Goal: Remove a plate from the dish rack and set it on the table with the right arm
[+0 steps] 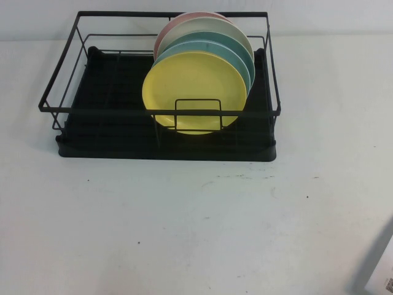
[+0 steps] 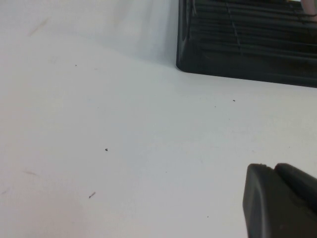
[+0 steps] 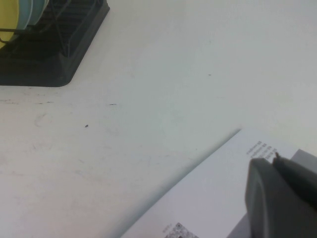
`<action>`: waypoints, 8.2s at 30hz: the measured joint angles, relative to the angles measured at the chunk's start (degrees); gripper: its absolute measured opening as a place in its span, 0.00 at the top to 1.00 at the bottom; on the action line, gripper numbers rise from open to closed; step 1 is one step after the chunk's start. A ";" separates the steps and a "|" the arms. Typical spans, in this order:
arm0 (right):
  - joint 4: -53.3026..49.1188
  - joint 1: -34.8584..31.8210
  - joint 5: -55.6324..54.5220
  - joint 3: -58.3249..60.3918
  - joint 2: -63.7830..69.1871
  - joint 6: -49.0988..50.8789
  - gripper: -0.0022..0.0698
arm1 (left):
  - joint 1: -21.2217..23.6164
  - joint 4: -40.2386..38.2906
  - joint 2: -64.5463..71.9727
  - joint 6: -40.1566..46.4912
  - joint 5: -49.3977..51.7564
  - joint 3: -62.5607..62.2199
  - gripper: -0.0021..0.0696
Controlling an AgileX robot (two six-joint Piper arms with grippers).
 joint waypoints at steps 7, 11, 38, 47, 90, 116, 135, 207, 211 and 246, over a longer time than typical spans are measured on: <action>0.07 0.00 0.00 0.00 0.00 0.00 1.00 | 0.00 0.00 0.00 0.00 0.00 0.00 0.98; 0.07 0.00 0.00 0.00 0.00 0.00 1.00 | 0.00 0.00 0.00 0.00 0.00 0.00 0.98; 43.01 0.00 -12.14 0.00 0.00 0.00 1.00 | 0.00 0.00 0.00 0.00 0.00 0.00 0.98; 42.46 0.00 -0.77 -8.85 8.16 -4.28 1.00 | 0.00 0.00 0.00 0.00 0.00 0.00 0.98; 27.03 23.97 21.22 -90.47 103.41 -52.17 0.60 | 0.00 0.00 0.00 0.00 0.00 0.00 0.98; 29.73 24.04 12.11 -102.83 119.07 -62.62 0.51 | 0.00 0.00 0.00 0.00 0.00 0.00 0.98; 28.55 24.04 10.71 -103.20 120.40 -62.87 0.87 | 0.00 0.00 0.00 0.00 0.00 0.00 0.98; 23.53 33.01 3.14 -60.26 103.59 8.09 0.61 | 0.00 0.00 0.00 0.00 0.00 0.00 0.98; 22.06 32.97 2.46 -60.26 103.58 8.00 0.50 | 0.00 0.00 0.00 0.00 0.00 0.00 0.98; -1.50 34.89 42.34 -54.08 47.22 13.44 1.00 | 0.00 0.00 0.00 0.00 0.00 0.00 0.98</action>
